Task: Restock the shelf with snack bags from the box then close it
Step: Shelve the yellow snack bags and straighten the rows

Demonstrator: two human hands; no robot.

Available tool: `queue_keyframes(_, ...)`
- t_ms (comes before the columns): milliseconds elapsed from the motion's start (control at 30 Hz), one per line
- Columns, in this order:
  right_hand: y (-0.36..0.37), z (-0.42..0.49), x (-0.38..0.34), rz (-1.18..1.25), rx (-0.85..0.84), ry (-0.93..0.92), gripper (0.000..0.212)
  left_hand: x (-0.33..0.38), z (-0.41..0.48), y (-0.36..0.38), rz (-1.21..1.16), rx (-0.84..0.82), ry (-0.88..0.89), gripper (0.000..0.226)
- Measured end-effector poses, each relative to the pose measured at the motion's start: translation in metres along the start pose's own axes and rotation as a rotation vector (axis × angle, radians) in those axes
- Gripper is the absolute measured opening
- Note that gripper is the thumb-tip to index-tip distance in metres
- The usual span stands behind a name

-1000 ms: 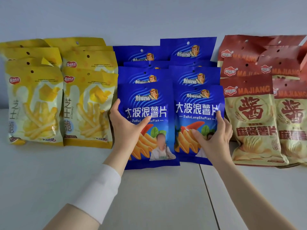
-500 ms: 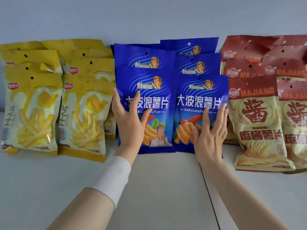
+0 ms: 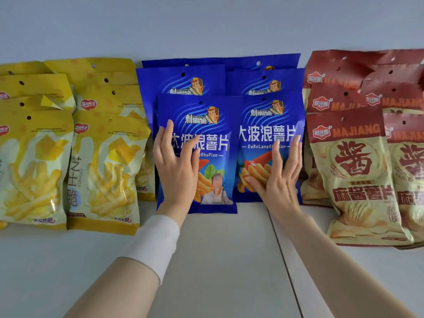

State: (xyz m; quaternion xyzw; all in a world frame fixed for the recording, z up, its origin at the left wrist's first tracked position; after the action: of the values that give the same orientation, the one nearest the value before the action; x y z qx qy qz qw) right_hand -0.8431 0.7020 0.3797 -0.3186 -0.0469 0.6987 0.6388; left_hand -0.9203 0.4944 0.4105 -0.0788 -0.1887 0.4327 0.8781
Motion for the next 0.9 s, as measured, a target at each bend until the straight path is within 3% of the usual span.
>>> queue_keyframes(100,0.001,-0.002,0.008,0.123,-0.038,0.207,0.098,-0.001,-0.002,0.001,0.057,-0.012,-0.009,0.031)
queue_keyframes(200,0.002,-0.006,0.015,0.211,-0.066,0.352,0.105,0.003,-0.012,0.007,0.088,-0.097,-0.005,0.05)
queue_keyframes(300,-0.007,-0.003,0.013,0.156,0.032,0.308,0.098,0.006,-0.021,0.012,0.114,-0.162,0.011,0.063)
queue_keyframes(433,-0.02,-0.004,0.013,0.028,0.201,0.229,0.085,0.006,-0.02,0.014,0.149,-0.117,-0.007,0.066)
queue_keyframes(600,0.003,-0.002,0.01,-0.108,0.122,0.139,0.08,0.011,-0.01,0.026,0.203,-0.104,0.037,0.061)
queue_keyframes(900,0.011,-0.018,0.013,-0.166,-0.019,0.206,0.078,0.01,-0.008,0.03,0.193,-0.114,0.045,0.058)
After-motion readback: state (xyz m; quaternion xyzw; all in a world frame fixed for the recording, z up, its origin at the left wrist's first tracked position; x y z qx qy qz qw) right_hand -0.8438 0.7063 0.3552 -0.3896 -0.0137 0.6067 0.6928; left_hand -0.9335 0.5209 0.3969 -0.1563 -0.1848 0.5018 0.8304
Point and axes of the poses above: each hand's wrist, its own z-axis towards the middle knuckle, its own y-axis out of the palm, x = y × z, the point moved 9 cm from there along z, towards the middle knuckle, and after that the axes turned 15 degrees about x, right-handed, at the moved point
